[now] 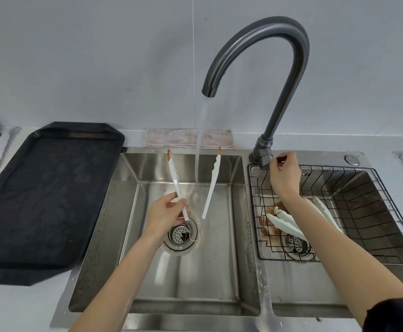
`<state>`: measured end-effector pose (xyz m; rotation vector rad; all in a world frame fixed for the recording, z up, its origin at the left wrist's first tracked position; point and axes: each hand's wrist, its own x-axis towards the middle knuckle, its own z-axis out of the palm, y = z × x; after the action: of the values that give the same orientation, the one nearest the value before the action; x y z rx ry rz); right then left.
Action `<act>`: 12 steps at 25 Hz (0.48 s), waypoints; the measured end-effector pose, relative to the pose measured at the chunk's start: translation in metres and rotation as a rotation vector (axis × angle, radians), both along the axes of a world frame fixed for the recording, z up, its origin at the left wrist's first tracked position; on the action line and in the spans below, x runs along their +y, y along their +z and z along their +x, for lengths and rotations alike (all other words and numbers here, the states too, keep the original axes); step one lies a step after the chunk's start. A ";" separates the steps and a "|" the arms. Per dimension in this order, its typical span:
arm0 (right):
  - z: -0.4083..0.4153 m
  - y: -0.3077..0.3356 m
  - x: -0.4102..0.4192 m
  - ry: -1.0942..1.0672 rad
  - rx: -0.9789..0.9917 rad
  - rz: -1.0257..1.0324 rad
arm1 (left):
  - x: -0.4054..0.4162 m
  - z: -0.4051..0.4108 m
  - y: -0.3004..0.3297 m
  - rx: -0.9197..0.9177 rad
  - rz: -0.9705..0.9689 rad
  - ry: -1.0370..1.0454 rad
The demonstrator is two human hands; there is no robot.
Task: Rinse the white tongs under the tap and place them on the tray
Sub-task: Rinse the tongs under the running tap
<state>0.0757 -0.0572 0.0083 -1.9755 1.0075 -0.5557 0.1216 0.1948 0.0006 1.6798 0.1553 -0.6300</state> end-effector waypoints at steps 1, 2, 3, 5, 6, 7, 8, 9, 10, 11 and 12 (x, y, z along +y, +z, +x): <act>0.000 0.000 -0.001 -0.001 0.004 0.005 | 0.000 0.000 0.000 0.001 -0.002 -0.001; 0.000 0.001 -0.001 -0.002 0.015 0.014 | 0.000 0.000 -0.001 0.001 -0.001 -0.004; 0.000 0.002 -0.001 -0.004 0.027 0.025 | 0.000 0.000 0.000 -0.001 0.001 -0.006; 0.000 0.004 0.003 -0.014 0.037 0.007 | 0.001 -0.001 -0.001 -0.005 -0.001 -0.009; -0.001 0.004 0.006 -0.029 0.028 -0.070 | 0.001 -0.001 -0.001 -0.006 -0.006 -0.010; -0.001 0.007 0.011 -0.040 0.002 -0.170 | 0.001 -0.001 -0.002 -0.007 -0.011 -0.010; 0.000 0.010 0.018 -0.040 -0.052 -0.246 | 0.002 -0.001 -0.002 -0.010 -0.012 -0.011; 0.003 0.013 0.026 -0.022 -0.120 -0.256 | 0.003 -0.001 -0.003 -0.012 -0.010 -0.014; 0.006 0.017 0.035 0.011 -0.177 -0.187 | 0.005 0.000 -0.004 -0.011 -0.008 -0.018; 0.011 0.019 0.044 0.052 -0.196 -0.064 | 0.006 0.000 -0.004 -0.007 -0.013 -0.017; 0.017 0.020 0.054 0.096 -0.169 0.089 | 0.008 0.001 -0.005 -0.002 -0.019 -0.016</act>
<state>0.0931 -0.0033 0.0285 -1.8540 0.8149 -0.6038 0.1224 0.2027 -0.0046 1.6647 0.1342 -0.6394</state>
